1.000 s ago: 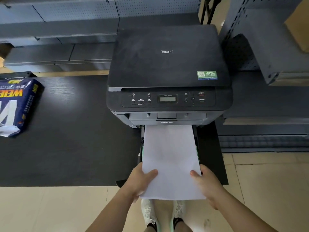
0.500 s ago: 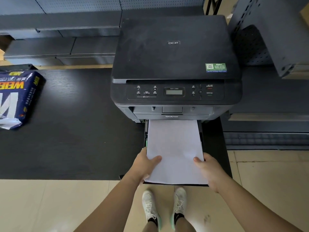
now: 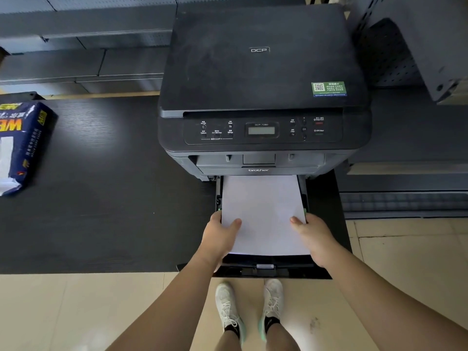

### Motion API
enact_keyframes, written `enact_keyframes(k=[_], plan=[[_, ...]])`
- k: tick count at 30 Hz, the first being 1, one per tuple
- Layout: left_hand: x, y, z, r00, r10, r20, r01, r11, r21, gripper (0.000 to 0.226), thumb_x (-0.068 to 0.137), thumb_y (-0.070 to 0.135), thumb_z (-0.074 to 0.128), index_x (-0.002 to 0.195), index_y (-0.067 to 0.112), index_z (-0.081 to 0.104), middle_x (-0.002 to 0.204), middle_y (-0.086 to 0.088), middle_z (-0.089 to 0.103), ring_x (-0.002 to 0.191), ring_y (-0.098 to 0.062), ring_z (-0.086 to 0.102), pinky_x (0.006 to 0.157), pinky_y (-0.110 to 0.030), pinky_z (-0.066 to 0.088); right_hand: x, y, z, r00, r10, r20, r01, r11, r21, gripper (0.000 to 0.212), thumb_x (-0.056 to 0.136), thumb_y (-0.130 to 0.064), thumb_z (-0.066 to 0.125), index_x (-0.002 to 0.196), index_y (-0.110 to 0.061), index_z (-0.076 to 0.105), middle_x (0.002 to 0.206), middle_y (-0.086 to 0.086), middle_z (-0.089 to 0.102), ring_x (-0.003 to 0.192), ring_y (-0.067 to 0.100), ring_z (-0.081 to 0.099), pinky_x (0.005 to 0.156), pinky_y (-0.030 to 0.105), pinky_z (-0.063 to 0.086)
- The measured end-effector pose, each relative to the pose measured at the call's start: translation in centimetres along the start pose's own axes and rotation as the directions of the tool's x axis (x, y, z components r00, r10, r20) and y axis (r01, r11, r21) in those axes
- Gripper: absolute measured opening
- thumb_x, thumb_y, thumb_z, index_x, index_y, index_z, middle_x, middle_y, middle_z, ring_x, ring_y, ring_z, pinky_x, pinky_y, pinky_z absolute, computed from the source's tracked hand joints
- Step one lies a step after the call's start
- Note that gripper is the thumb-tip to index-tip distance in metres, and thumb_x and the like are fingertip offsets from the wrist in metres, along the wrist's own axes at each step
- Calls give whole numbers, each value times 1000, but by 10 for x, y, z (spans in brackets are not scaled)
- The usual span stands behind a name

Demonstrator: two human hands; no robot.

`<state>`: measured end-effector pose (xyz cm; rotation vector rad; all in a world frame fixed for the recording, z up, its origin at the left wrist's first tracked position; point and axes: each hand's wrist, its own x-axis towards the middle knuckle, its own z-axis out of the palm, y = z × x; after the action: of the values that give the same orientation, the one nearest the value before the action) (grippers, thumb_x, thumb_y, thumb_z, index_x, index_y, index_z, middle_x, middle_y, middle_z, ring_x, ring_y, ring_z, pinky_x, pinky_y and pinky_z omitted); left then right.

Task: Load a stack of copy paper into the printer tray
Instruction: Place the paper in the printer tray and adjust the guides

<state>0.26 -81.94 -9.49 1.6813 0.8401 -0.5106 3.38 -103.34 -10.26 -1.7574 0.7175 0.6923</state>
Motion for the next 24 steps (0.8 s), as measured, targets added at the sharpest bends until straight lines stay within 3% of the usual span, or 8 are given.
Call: enact_keyframes(k=[2, 5, 9, 12, 16, 19, 21, 24], plan=[[2, -1, -1, 999, -12, 38, 13, 1000, -27, 33, 92, 24, 58, 125, 19, 56, 111, 4, 70, 99, -18, 68, 82, -33, 56, 3, -3, 0, 1000, 19, -9, -19, 1000, 4, 31, 97, -32, 58, 120, -11, 63, 123, 11, 66, 108, 28, 60, 94, 39, 46], [-3, -6, -3, 998, -38, 42, 41, 997, -71, 36, 91, 15, 52, 126, 20, 56, 112, 1, 69, 99, -21, 68, 64, -29, 60, -1, -3, -5, 989, 148, 22, -149, 987, 62, 45, 94, -40, 62, 128, -10, 59, 134, 7, 60, 113, 30, 60, 96, 43, 47], [-11, -17, 0, 996, -63, -55, 53, 984, -169, 44, 88, -2, 49, 129, 12, 57, 113, -8, 69, 98, -27, 70, 60, -29, 62, -14, 9, -8, 973, 226, 50, -232, 949, 215, 23, 97, -7, 58, 120, -1, 58, 130, 11, 59, 85, 27, 64, 72, 41, 60], [-11, -20, 4, 991, -31, -130, 12, 990, -142, 45, 86, -4, 52, 129, 10, 58, 106, -5, 71, 92, -26, 71, 68, -36, 65, -15, 11, -1, 987, 160, -31, -156, 981, 119, 17, 99, -2, 50, 108, -4, 64, 120, 16, 64, 77, 27, 68, 77, 41, 61], [-8, -20, 9, 980, 34, -197, -39, 999, -24, 44, 88, -2, 52, 131, 10, 57, 95, 6, 70, 83, -16, 70, 77, -35, 61, -13, 11, 10, 989, 103, -102, -98, 994, 50, 18, 99, -4, 48, 93, -10, 64, 105, 7, 66, 65, 26, 72, 85, 47, 61], [-12, -19, 7, 987, 44, -153, -47, 999, -14, 51, 86, -1, 54, 135, 13, 54, 93, 16, 66, 87, -17, 71, 84, -43, 61, -20, 19, 9, 991, 67, -114, -60, 996, 61, 15, 97, -8, 53, 105, -15, 65, 101, 2, 69, 71, 24, 75, 78, 38, 61], [-15, -20, 1, 990, 84, -113, -76, 994, 79, 55, 83, -1, 59, 135, 15, 52, 92, 23, 61, 91, -18, 69, 86, -36, 59, -27, 26, 4, 993, 19, -118, -16, 1000, 23, 23, 93, -5, 58, 115, -13, 64, 101, 2, 71, 77, 21, 75, 76, 34, 59], [-22, -24, -7, 976, 197, -96, -160, 939, 304, 52, 80, -5, 62, 126, 21, 57, 97, 17, 61, 86, -14, 65, 71, -16, 48, -33, 35, -4, 976, -147, -160, 105, 963, -247, 43, 87, -5, 65, 128, -12, 57, 96, 0, 75, 85, 19, 72, 79, 35, 58]])
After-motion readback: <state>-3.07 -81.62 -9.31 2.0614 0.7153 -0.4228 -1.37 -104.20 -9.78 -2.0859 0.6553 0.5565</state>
